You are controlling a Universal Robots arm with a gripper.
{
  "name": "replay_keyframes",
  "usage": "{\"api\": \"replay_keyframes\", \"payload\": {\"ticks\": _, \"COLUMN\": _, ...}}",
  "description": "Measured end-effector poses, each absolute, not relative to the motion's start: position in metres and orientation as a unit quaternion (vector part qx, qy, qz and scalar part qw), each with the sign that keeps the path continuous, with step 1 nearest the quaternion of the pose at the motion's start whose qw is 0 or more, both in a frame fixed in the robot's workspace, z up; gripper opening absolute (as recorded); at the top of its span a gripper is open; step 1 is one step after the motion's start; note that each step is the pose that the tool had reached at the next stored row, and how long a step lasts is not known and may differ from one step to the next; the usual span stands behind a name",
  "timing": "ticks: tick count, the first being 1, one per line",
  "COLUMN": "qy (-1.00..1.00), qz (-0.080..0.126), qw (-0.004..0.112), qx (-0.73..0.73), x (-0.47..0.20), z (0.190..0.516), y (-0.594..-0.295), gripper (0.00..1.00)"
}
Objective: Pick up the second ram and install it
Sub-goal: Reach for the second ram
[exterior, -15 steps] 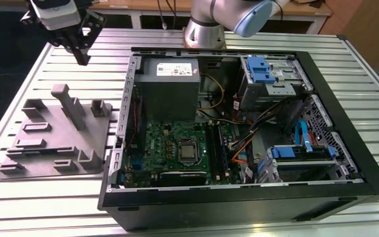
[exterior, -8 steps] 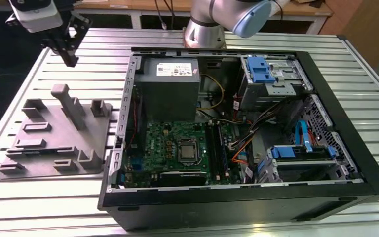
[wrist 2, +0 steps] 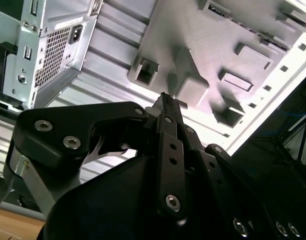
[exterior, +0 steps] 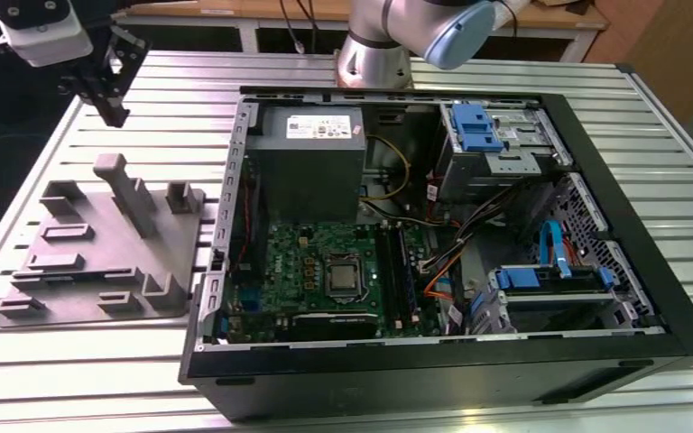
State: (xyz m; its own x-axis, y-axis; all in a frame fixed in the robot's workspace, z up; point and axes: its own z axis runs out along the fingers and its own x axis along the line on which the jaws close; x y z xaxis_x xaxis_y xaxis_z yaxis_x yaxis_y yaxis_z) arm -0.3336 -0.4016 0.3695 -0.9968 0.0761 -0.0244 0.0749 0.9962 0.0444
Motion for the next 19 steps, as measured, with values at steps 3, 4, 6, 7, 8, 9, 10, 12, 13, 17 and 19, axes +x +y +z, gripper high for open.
{"api": "replay_keyframes", "payload": {"ticks": 3, "qy": 0.999, "qz": 0.022, "qw": 0.013, "qx": 0.038, "x": -0.337, "z": 0.367, "y": -0.404, "gripper": 0.1}}
{"api": "replay_keyframes", "payload": {"ticks": 4, "qy": 0.999, "qz": 0.022, "qw": 0.013, "qx": 0.038, "x": -0.339, "z": 0.367, "y": -0.406, "gripper": 0.1}}
{"api": "replay_keyframes", "payload": {"ticks": 6, "qy": 0.999, "qz": 0.022, "qw": 0.013, "qx": 0.038, "x": -0.341, "z": 0.365, "y": -0.408, "gripper": 0.1}}
{"api": "replay_keyframes", "payload": {"ticks": 7, "qy": 0.999, "qz": 0.022, "qw": 0.013, "qx": 0.038, "x": -0.342, "z": 0.364, "y": -0.409, "gripper": 0.1}}
{"api": "replay_keyframes", "payload": {"ticks": 8, "qy": 0.999, "qz": 0.022, "qw": 0.013, "qx": 0.038, "x": -0.343, "z": 0.364, "y": -0.411, "gripper": 0.1}}
{"api": "replay_keyframes", "payload": {"ticks": 9, "qy": 0.999, "qz": 0.022, "qw": 0.013, "qx": 0.038, "x": -0.344, "z": 0.363, "y": -0.412, "gripper": 0.1}}
{"api": "replay_keyframes", "payload": {"ticks": 10, "qy": 0.999, "qz": 0.022, "qw": 0.013, "qx": 0.038, "x": -0.345, "z": 0.362, "y": -0.413, "gripper": 0.1}}
{"api": "replay_keyframes", "payload": {"ticks": 12, "qy": 0.999, "qz": 0.022, "qw": 0.013, "qx": 0.038, "x": -0.347, "z": 0.36, "y": -0.416, "gripper": 0.1}}
{"api": "replay_keyframes", "payload": {"ticks": 13, "qy": 0.999, "qz": 0.022, "qw": 0.013, "qx": 0.038, "x": -0.348, "z": 0.36, "y": -0.417, "gripper": 0.1}}
{"api": "replay_keyframes", "payload": {"ticks": 17, "qy": 0.999, "qz": 0.022, "qw": 0.013, "qx": 0.038, "x": -0.352, "z": 0.356, "y": -0.423, "gripper": 0.1}}
{"api": "replay_keyframes", "payload": {"ticks": 19, "qy": 0.999, "qz": 0.022, "qw": 0.013, "qx": 0.038, "x": -0.354, "z": 0.354, "y": -0.426, "gripper": 0.1}}
